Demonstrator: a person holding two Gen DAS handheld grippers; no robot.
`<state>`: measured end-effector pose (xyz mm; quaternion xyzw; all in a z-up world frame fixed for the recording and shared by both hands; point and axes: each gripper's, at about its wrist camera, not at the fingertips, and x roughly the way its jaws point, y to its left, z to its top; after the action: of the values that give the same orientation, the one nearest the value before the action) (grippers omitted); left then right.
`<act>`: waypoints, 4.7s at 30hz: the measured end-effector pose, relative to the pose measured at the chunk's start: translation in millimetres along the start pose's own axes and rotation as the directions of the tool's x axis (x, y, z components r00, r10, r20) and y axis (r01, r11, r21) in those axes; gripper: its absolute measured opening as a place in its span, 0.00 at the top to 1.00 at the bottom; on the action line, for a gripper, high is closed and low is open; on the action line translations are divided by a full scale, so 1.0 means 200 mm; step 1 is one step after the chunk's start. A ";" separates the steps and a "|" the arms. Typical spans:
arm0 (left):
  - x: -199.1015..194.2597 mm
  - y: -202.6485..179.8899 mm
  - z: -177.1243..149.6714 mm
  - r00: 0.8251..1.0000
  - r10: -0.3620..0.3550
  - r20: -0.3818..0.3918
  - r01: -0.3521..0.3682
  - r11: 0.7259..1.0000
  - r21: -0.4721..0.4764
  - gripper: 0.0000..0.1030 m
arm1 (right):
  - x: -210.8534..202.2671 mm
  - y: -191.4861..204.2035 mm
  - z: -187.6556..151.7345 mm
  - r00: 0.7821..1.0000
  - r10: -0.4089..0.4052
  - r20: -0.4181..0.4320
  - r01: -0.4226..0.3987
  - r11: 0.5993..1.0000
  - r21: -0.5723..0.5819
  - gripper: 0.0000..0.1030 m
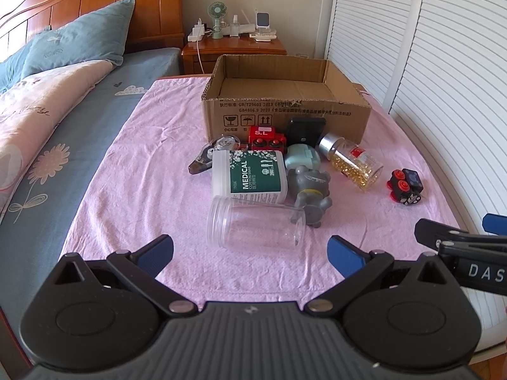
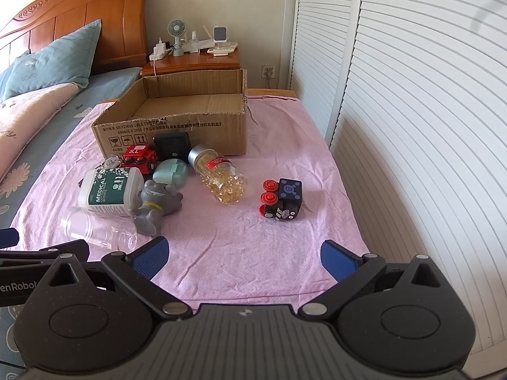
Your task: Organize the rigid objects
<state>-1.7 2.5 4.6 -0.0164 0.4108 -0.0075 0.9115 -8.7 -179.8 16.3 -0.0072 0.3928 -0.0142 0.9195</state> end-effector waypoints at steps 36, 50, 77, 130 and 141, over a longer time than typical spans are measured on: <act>0.04 0.01 0.01 0.998 -0.056 0.043 0.056 0.998 0.001 0.01 | 0.02 -0.02 0.00 0.999 0.026 0.040 -0.026 1.000 0.007 0.00; 0.28 -0.01 0.05 0.995 -0.103 -0.007 0.103 0.987 0.123 0.01 | 0.10 -0.08 0.02 0.994 0.073 0.085 -0.073 0.997 0.003 0.00; 0.50 0.19 -0.04 0.996 -0.033 -0.082 0.036 0.999 0.034 0.00 | 0.62 -0.30 0.12 0.983 0.183 0.009 -0.177 0.962 -0.208 0.00; 0.43 0.18 -0.02 0.996 -0.052 0.067 0.048 0.997 0.060 0.12 | 0.65 -0.17 0.07 0.988 0.145 -0.061 -0.154 0.968 -0.198 0.25; 0.43 0.20 0.02 0.995 -0.098 0.030 0.094 0.991 0.099 0.12 | 0.63 -0.15 0.07 0.991 0.114 -0.069 -0.126 0.968 -0.219 0.45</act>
<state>57.8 40.5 -58.7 0.0083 0.3928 -0.0712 0.9168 88.0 -213.2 -63.7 -0.0861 0.4173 0.0855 0.9006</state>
